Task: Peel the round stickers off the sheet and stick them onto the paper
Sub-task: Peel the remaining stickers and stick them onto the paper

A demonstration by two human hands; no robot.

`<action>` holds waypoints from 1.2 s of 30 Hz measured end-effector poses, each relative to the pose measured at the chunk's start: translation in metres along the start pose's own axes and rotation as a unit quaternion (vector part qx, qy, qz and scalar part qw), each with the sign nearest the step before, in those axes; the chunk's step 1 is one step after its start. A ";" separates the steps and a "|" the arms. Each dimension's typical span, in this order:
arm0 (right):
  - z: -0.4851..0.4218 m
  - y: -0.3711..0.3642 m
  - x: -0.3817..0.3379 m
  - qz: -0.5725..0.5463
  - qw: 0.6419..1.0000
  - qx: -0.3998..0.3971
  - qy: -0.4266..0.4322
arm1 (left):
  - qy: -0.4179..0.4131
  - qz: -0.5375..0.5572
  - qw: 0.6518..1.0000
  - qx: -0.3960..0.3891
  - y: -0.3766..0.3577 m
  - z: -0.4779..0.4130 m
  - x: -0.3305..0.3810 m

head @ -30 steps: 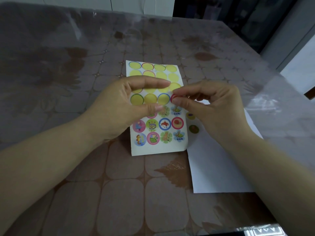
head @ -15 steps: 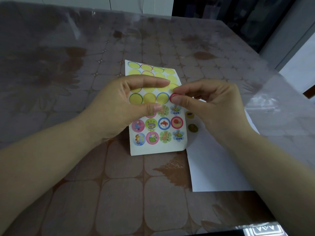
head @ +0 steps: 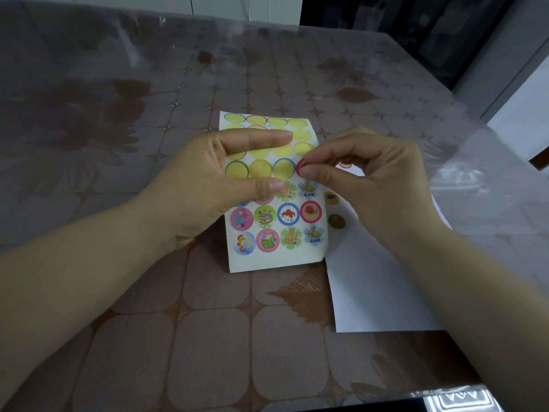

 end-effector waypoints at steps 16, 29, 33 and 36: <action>0.007 -0.007 -0.003 -0.078 0.988 -0.047 -0.122 | -0.018 0.020 1.000 0.013 0.006 -0.002 -0.003; 0.006 -0.007 -0.006 0.094 0.990 0.091 0.057 | -0.086 0.002 0.995 0.054 -0.001 0.002 0.005; 0.008 -0.008 -0.008 0.154 0.975 0.119 0.103 | -0.099 -0.012 0.993 0.057 0.001 0.001 0.003; 0.009 -0.009 -0.012 0.156 0.974 0.118 0.112 | -0.106 -0.032 0.992 0.053 0.001 0.001 0.004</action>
Point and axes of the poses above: each hand's wrist, its own z-axis away from the middle knuckle, its own y-axis out of the back of the hand, x = y × z, the point moved 1 cm from there along -z, towards the middle knuckle, and after that the axes turned 13 degrees about z, right-handed, at the moved point
